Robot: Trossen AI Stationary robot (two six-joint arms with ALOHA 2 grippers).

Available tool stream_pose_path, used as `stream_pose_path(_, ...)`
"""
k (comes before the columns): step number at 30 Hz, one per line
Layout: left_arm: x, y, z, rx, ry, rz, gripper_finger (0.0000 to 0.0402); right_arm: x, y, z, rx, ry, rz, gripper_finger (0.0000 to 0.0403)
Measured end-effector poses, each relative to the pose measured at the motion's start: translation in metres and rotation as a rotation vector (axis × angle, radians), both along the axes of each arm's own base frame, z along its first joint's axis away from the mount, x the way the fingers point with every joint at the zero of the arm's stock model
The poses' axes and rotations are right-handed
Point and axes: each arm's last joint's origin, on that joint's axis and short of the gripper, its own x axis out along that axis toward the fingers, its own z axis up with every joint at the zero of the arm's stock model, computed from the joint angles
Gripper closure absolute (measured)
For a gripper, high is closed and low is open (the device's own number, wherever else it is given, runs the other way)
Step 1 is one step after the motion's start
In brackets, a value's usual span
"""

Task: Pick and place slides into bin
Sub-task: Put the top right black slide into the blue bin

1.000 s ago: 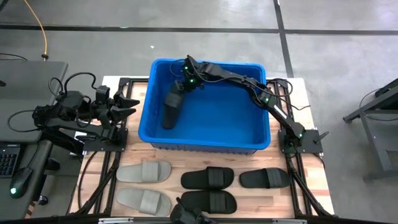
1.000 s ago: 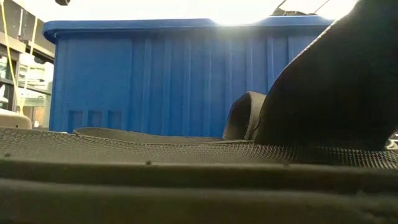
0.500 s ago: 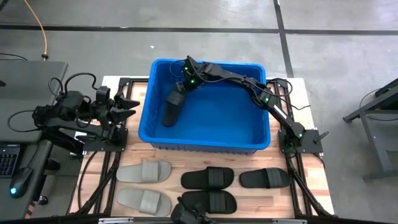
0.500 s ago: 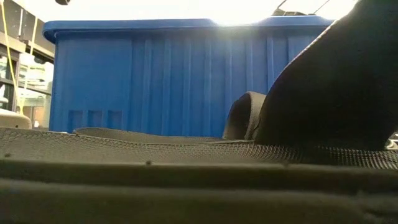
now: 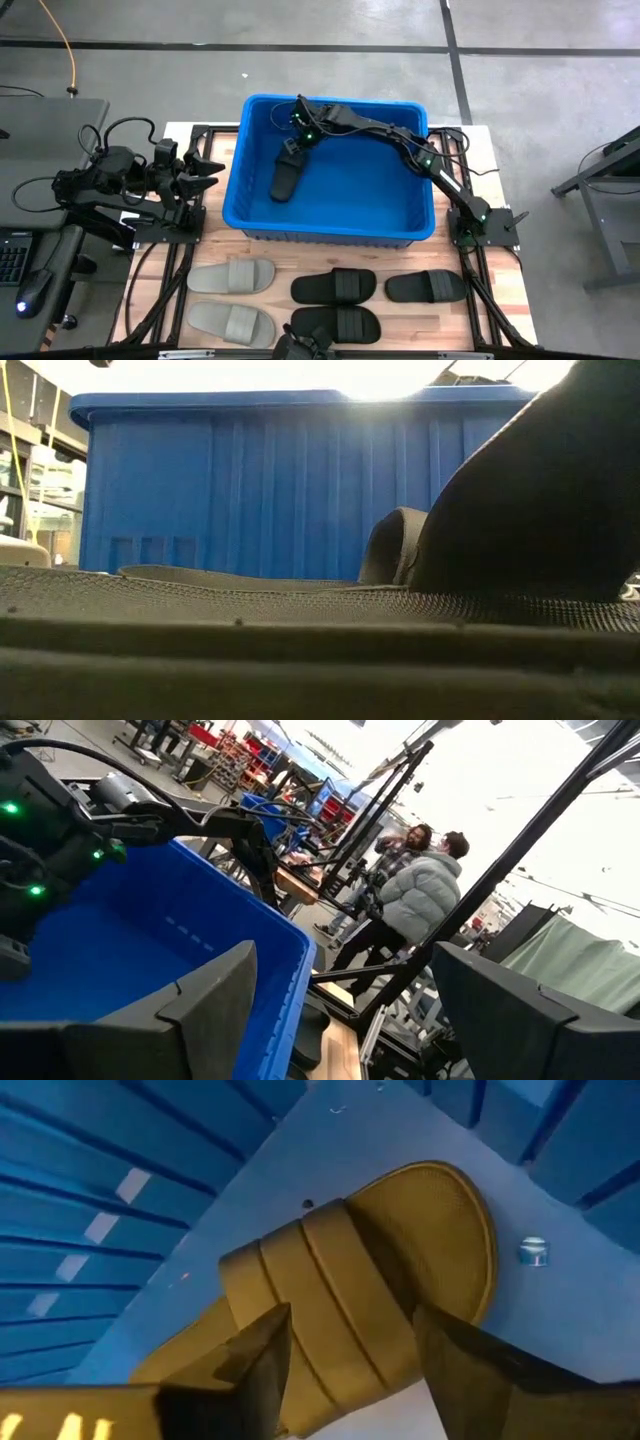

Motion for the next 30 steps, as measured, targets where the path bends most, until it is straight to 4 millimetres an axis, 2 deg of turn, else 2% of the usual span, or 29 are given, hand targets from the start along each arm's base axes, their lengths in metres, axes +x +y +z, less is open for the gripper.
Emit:
stream_pose_path(4, 0.0, 0.0, 0.0, 0.001, 0.0, 0.004, 0.0112, -0.009, 0.003, 0.005, 0.049, 0.053, 0.001, 0.0203)
stream_pose_path(10, 0.0, 0.001, 0.0, 0.028, 0.006, 0.032, 0.0112, -0.036, 0.012, 0.035, 0.153, 0.139, 0.041, 0.0203)
stream_pose_path(12, 0.0, 0.001, 0.0, 0.036, 0.008, 0.038, 0.0112, -0.044, 0.019, 0.05, 0.127, 0.181, 0.045, 0.0203)
stream_pose_path(15, 0.0, 0.001, 0.0, 0.038, 0.01, 0.053, 0.0112, -0.059, 0.034, 0.085, 0.064, 0.183, 0.06, 0.0203)
stream_pose_path(22, 0.0, 0.002, 0.0, 0.067, 0.019, 0.077, 0.0112, -0.104, 0.081, 0.161, 0.021, 0.175, 0.073, 0.0203)
stream_pose_path(27, 0.0, 0.002, 0.0, 0.082, 0.026, 0.084, 0.0112, -0.139, 0.128, 0.2, 0.023, 0.204, 0.059, 0.0203)
stream_pose_path(30, 0.0, 0.002, -0.001, 0.109, 0.035, 0.087, 0.0112, -0.154, 0.159, 0.225, 0.069, 0.106, 0.07, 0.0203)
